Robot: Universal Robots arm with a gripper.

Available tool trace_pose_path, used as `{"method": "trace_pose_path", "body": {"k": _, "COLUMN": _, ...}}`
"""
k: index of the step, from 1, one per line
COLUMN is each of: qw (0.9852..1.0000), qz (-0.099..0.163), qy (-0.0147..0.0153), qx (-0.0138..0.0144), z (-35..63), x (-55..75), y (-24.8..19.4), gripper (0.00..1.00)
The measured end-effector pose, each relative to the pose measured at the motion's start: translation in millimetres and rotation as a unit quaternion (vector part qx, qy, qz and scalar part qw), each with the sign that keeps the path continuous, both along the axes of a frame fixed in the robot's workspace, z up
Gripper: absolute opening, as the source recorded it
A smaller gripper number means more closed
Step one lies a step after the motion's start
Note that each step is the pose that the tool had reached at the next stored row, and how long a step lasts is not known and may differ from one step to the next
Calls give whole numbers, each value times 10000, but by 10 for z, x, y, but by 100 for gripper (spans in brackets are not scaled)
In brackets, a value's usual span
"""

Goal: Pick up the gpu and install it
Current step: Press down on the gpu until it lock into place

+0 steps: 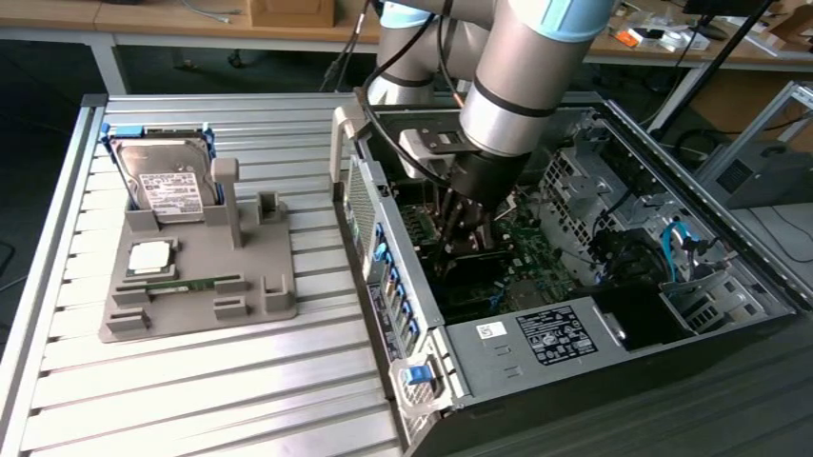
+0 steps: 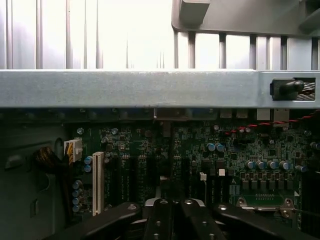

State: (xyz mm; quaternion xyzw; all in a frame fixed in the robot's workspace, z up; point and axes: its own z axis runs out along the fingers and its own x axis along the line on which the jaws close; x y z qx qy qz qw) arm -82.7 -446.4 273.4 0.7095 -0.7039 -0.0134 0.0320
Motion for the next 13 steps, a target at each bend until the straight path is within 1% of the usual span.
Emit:
{"method": "trace_pose_path", "body": {"k": 3, "qw": 10000, "qz": 6, "qy": 1, "qx": -1, "z": 0, "x": -2, "y": -17, "gripper": 11}}
{"method": "trace_pose_path", "body": {"k": 6, "qw": 10000, "qz": 10, "qy": -2, "qx": 3, "z": 19, "x": -2, "y": -17, "gripper": 11}}
{"method": "trace_pose_path", "body": {"k": 9, "qw": 10000, "qz": 15, "qy": -3, "qx": -1, "z": 54, "x": -1, "y": -17, "gripper": 11}}
{"method": "trace_pose_path", "body": {"k": 13, "qw": 10000, "qz": 19, "qy": -3, "qx": 0, "z": 53, "x": -3, "y": -31, "gripper": 11}}
